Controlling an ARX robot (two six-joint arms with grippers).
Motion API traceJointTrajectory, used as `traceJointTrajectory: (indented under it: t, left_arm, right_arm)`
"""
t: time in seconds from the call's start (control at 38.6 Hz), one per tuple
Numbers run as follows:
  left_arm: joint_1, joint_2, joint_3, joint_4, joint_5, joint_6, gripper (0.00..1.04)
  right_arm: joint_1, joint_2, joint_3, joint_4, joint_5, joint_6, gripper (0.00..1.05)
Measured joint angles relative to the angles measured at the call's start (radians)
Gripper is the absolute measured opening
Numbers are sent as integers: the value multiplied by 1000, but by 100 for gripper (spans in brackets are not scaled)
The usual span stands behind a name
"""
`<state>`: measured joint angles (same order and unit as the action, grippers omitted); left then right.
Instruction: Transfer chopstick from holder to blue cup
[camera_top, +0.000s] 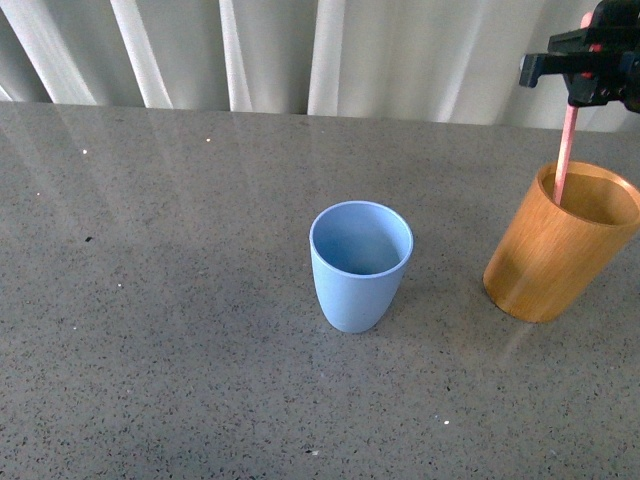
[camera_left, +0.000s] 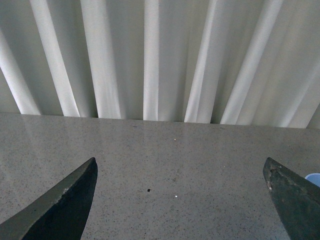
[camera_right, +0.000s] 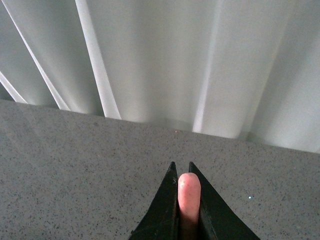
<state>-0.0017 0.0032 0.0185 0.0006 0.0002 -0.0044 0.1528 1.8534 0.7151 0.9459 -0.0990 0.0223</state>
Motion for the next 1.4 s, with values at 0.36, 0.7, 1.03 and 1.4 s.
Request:
traceJointTrajectory:
  t: [0.36,0.7,1.03,1.4]
  left_arm:
    - [0,0,0,0,0,0,98]
    - [0,0,0,0,0,0,98]
    - [0,0,0,0,0,0,98]
    - [0,0,0,0,0,0,98]
  right_arm:
    - [11,-262,-16,17,30,-121,2]
    - [181,-465,23,-40,-27,25,2]
    - [277,-230,2,89,-81,73,2]
    - [296,-129,27,121,-114,80,2]
